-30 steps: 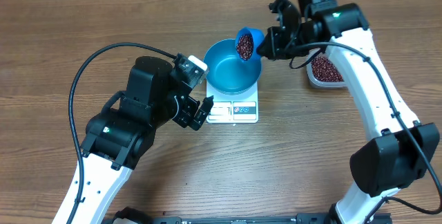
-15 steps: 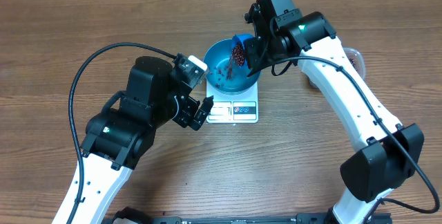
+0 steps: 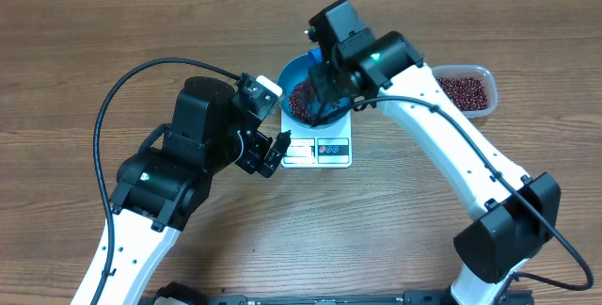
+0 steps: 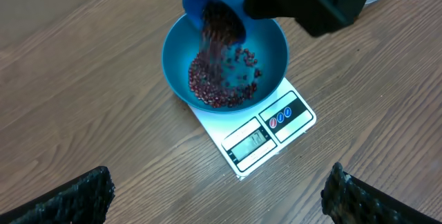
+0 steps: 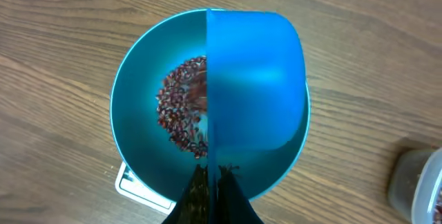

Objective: Scoop item into bowl and weigh 150g on scale
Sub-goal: 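Tilt the scoop with the right gripper to pour beans into the bowl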

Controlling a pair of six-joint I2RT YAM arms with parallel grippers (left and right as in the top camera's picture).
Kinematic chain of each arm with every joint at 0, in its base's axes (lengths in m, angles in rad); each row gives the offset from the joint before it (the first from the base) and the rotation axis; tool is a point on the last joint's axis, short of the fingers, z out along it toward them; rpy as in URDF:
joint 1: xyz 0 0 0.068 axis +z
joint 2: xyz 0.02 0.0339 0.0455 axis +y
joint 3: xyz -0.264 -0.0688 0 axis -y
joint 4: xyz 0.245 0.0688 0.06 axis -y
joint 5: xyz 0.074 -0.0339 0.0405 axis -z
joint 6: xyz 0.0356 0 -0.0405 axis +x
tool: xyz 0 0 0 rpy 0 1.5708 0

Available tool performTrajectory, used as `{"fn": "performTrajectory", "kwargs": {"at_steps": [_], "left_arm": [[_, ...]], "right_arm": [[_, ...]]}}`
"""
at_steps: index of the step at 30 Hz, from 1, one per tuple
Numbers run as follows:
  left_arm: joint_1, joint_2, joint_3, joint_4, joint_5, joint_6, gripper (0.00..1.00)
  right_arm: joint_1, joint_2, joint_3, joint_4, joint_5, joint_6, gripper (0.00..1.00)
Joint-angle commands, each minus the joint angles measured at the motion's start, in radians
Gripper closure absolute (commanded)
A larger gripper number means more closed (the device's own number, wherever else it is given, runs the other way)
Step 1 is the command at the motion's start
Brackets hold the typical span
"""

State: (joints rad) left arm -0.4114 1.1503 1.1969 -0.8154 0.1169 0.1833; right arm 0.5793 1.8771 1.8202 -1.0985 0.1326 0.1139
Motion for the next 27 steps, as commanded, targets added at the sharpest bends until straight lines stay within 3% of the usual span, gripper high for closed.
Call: {"fn": "performTrajectory", "kwargs": {"at_steps": [1, 7, 20, 27], "left_arm": [[0.005, 0.000, 0.003, 0.005, 0.011, -0.007, 0.01], [0.005, 0.000, 0.003, 0.005, 0.010, -0.007, 0.00], [0.005, 0.000, 0.003, 0.005, 0.011, -0.007, 0.00], [0.005, 0.000, 0.003, 0.005, 0.011, -0.007, 0.00]], "right_arm": [[0.025, -0.003, 0.034, 0.010, 0.121, 0.028, 0.96], [0.048, -0.003, 0.034, 0.015, 0.215, 0.067, 0.96], [0.049, -0.003, 0.034, 0.035, 0.204, 0.076, 0.96], [0.049, -0.003, 0.034, 0.013, 0.203, -0.031, 0.96]]}}
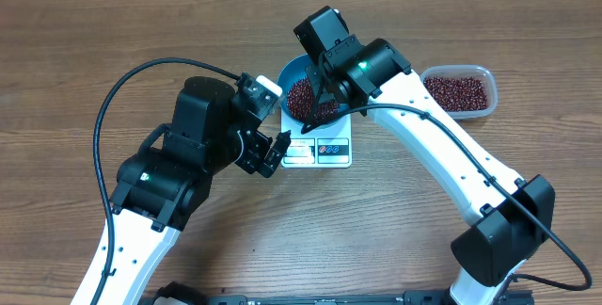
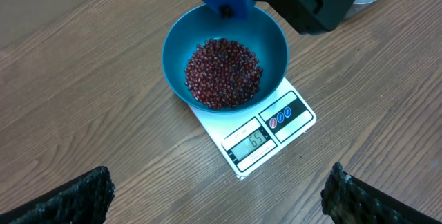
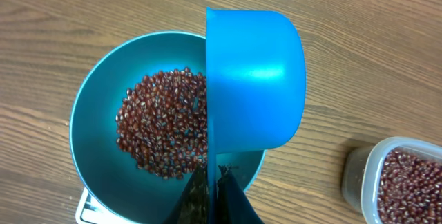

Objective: Scoop item into bowl and weigh 150g on scale
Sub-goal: 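Tilt the scoop with the right gripper to pour beans into the bowl, then move the empty scoop back to the bean tub with the right gripper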

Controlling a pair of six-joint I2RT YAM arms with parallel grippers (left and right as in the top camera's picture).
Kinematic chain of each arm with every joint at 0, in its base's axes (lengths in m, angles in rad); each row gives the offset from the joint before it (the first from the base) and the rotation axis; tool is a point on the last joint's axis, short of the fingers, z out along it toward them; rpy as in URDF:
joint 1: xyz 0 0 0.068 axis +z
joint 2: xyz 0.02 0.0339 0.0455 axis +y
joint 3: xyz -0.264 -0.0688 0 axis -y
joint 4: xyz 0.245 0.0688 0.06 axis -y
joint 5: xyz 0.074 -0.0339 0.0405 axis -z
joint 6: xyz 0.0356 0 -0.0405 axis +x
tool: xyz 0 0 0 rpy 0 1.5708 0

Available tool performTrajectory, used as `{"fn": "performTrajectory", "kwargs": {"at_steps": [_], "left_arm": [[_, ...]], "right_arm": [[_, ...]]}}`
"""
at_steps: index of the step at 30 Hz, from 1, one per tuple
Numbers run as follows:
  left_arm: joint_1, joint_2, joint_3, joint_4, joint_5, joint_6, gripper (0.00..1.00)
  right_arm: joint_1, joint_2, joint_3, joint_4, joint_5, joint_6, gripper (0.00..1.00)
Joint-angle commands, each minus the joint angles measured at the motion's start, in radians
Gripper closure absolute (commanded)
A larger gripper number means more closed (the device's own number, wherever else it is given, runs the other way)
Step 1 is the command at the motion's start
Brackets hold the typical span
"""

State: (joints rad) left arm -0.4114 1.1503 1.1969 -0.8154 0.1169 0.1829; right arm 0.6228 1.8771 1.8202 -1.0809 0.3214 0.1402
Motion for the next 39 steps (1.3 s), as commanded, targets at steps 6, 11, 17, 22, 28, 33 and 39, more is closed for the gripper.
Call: {"fn": "performTrajectory", "kwargs": {"at_steps": [6, 11, 17, 22, 28, 33, 39], "left_arm": [[0.005, 0.000, 0.003, 0.005, 0.011, -0.006, 0.00], [0.005, 0.000, 0.003, 0.005, 0.011, -0.006, 0.00], [0.005, 0.000, 0.003, 0.004, 0.010, -0.006, 0.00], [0.005, 0.000, 0.003, 0.004, 0.010, -0.006, 0.00], [0.005, 0.000, 0.003, 0.004, 0.010, -0.006, 0.00], [0.005, 0.000, 0.003, 0.004, 0.010, -0.006, 0.01], [0.005, 0.000, 0.003, 0.004, 0.010, -0.006, 0.00]], "right_arm": [[0.006, -0.003, 0.034, -0.007, 0.007, -0.121, 0.96], [0.006, -0.003, 0.034, 0.005, 0.006, -0.079, 0.96], [0.005, -0.017, 0.035, 0.008, -0.088, 0.034, 0.96], [-0.010, -0.074, 0.035, 0.045, 0.002, 0.074, 0.96], [-0.066, -0.119, 0.035, 0.043, 0.165, 0.074, 0.96], [-0.117, -0.120, 0.034, 0.004, 0.263, 0.074, 0.96], [-0.248, -0.109, 0.032, -0.084, 0.283, 0.117, 0.96]]}}
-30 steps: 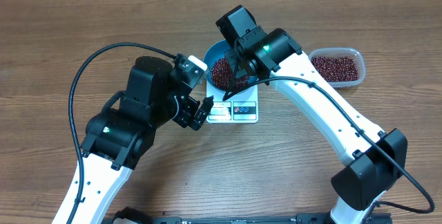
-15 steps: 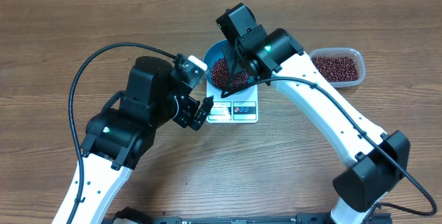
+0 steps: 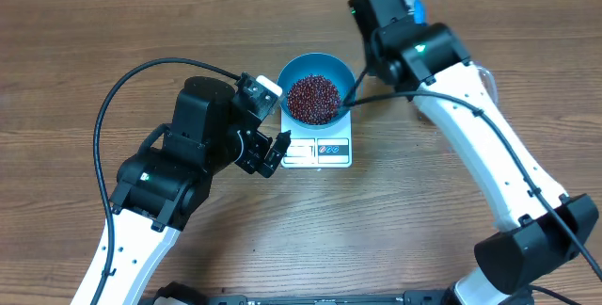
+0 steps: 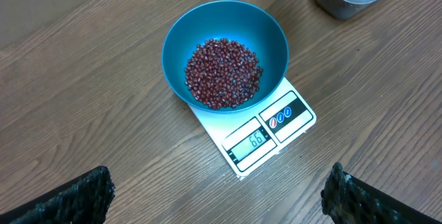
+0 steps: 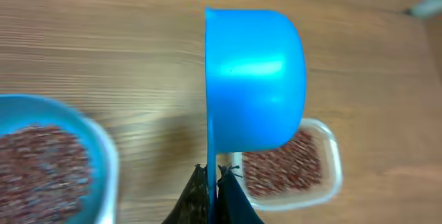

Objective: Scoop item into bowl and weigh 150g on scale
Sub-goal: 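Move the empty scoop back to the bean tub with the right gripper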

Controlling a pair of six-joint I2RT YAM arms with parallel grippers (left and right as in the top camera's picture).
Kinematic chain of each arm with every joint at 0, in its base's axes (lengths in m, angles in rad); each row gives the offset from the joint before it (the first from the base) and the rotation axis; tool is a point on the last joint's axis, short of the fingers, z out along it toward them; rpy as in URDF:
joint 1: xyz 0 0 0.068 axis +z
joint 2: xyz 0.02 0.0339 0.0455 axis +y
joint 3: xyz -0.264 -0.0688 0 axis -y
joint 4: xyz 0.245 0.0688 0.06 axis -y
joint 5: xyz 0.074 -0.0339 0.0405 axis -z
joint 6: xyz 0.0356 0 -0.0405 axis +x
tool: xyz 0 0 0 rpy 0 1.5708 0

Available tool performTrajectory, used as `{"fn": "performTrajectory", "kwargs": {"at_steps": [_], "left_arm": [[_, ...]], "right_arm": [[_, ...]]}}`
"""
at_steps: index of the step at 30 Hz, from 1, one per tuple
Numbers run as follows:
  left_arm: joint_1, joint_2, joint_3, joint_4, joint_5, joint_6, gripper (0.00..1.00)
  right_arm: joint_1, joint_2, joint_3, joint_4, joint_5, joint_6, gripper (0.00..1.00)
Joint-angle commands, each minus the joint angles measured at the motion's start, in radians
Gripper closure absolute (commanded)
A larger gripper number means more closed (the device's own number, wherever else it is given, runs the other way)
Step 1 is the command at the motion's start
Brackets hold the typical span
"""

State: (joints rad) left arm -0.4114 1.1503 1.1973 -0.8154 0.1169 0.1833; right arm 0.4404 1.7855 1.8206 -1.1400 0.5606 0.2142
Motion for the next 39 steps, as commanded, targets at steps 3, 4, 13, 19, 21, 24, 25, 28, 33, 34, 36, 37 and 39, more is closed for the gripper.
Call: {"fn": "performTrajectory", "kwargs": {"at_steps": [3, 4, 13, 19, 21, 24, 25, 28, 33, 34, 36, 37, 39], "left_arm": [[0.005, 0.000, 0.003, 0.005, 0.010, -0.007, 0.00], [0.005, 0.000, 0.003, 0.005, 0.010, -0.007, 0.01], [0.005, 0.000, 0.003, 0.008, 0.010, -0.007, 0.00], [0.005, 0.000, 0.003, 0.009, 0.011, -0.007, 0.01], [0.005, 0.000, 0.003, 0.008, 0.011, -0.007, 0.00], [0.005, 0.000, 0.003, 0.008, 0.011, -0.007, 0.00], [0.005, 0.000, 0.003, 0.008, 0.011, -0.007, 0.00], [0.005, 0.000, 0.003, 0.008, 0.011, -0.007, 0.01], [0.005, 0.000, 0.003, 0.009, 0.011, -0.007, 0.00], [0.005, 0.000, 0.003, 0.009, 0.011, -0.007, 0.00], [0.005, 0.000, 0.003, 0.008, 0.011, -0.007, 0.00], [0.005, 0.000, 0.003, 0.008, 0.011, -0.007, 0.00], [0.005, 0.000, 0.003, 0.008, 0.011, -0.008, 0.00]], "right_arm": [[-0.129, -0.009, 0.032, -0.068, 0.023, 0.048, 0.96], [-0.153, -0.003, 0.032, -0.087, 0.012, 0.049, 0.96], [-0.265, 0.025, -0.023, -0.149, -0.005, 0.052, 0.96], [-0.266, 0.025, -0.159, -0.100, -0.005, 0.051, 0.96], [-0.266, 0.026, -0.187, -0.085, -0.005, 0.052, 0.96], [-0.266, 0.026, -0.243, -0.042, -0.005, 0.051, 0.96], [-0.266, 0.026, -0.262, -0.023, -0.005, 0.052, 0.96], [-0.266, 0.026, -0.311, 0.035, -0.024, 0.051, 0.96], [-0.266, 0.026, -0.409, 0.141, -0.038, 0.050, 0.96], [-0.266, 0.026, -0.418, 0.149, -0.039, 0.048, 0.96], [-0.266, 0.026, -0.428, 0.163, -0.038, 0.048, 0.96], [-0.266, 0.026, -0.427, 0.167, -0.038, 0.048, 0.96], [-0.266, 0.026, -0.427, 0.177, -0.039, 0.048, 0.96]]}}
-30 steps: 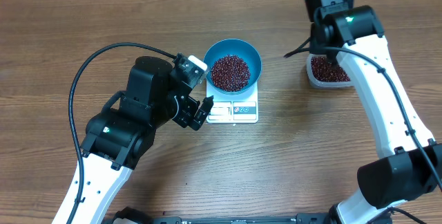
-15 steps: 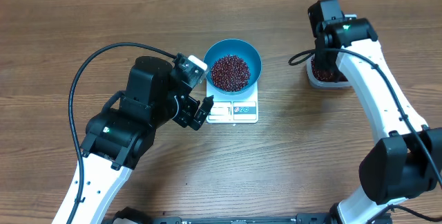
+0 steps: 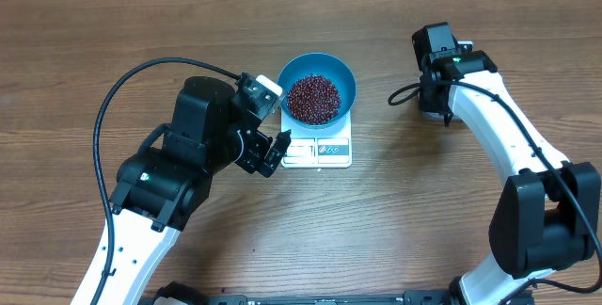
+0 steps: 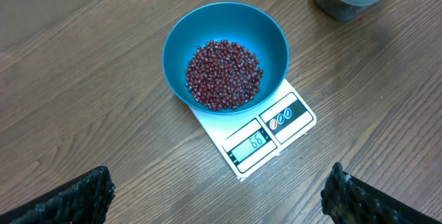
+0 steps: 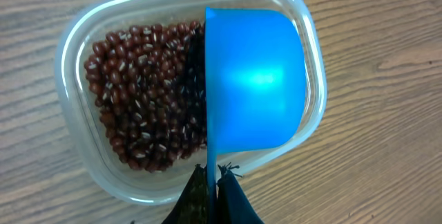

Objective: Scoop item into bowl and weigh 150g on scale
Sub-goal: 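Move the empty scoop back to the bean tub with the right gripper, then dip the scoop into the red beans again with the right gripper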

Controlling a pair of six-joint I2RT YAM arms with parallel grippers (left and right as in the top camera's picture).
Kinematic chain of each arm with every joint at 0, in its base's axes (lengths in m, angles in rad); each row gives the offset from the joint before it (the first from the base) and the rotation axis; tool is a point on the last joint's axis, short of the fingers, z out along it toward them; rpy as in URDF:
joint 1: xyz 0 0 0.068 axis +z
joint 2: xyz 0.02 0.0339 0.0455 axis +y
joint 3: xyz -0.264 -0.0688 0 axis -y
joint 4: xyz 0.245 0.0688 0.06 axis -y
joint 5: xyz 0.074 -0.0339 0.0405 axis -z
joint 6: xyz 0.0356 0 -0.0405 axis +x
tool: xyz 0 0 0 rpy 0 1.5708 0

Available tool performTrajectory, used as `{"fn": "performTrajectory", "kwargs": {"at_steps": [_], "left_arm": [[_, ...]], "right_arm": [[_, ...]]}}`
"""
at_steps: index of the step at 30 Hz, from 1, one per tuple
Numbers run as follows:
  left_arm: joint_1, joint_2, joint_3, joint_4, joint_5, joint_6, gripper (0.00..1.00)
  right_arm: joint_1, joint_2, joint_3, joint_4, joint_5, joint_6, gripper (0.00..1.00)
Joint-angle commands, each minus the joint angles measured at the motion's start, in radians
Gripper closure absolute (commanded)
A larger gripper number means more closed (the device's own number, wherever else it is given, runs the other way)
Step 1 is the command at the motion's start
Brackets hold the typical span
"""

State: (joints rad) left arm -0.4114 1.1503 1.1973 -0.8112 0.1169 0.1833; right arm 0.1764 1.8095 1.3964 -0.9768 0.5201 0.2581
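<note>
A blue bowl (image 3: 318, 96) holding red beans stands on the white scale (image 3: 317, 150), whose display (image 4: 257, 140) reads 66. My right gripper (image 5: 213, 182) is shut on the handle of the blue scoop (image 5: 255, 79). The scoop hangs mouth-left, close over the right half of a clear tub of red beans (image 5: 138, 113). In the overhead view my right arm hides that tub. My left gripper (image 4: 219, 193) is open and holds nothing, hovering in front of the scale, its fingers (image 4: 69, 200) wide apart.
The wooden table (image 3: 113, 41) stretches around the scale. The clear tub sits to the right of the bowl, a short gap away. My left arm (image 3: 179, 173) fills the space left of the scale, with a black cable looping above it.
My right gripper carried the scoop from between bowl and tub to right over the tub, and lower. The left arm, bowl and scale have not moved.
First the scoop was tipped over the bowl with beans pouring out. Then it was empty just above the bowl, and the scale showed 65. After that it was off the bowl toward the tub, and now it hangs over the tub's beans.
</note>
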Motion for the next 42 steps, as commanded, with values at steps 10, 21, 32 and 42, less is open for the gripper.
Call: {"fn": "performTrajectory", "kwargs": {"at_steps": [10, 21, 32, 42], "left_arm": [[0.005, 0.000, 0.003, 0.004, 0.011, -0.007, 0.00], [0.005, 0.000, 0.003, 0.003, 0.011, -0.007, 0.00], [0.005, 0.000, 0.003, 0.004, 0.011, -0.007, 0.00], [0.005, 0.000, 0.003, 0.004, 0.011, -0.007, 0.00]], "right_arm": [[-0.002, 0.002, -0.003, 0.014, -0.134, 0.000, 0.96], [-0.037, 0.001, -0.002, 0.035, -0.363, 0.000, 0.96], [-0.223, 0.001, -0.001, 0.068, -0.815, -0.111, 0.96], [-0.257, 0.001, -0.001, 0.068, -0.848, -0.110, 0.96]]}}
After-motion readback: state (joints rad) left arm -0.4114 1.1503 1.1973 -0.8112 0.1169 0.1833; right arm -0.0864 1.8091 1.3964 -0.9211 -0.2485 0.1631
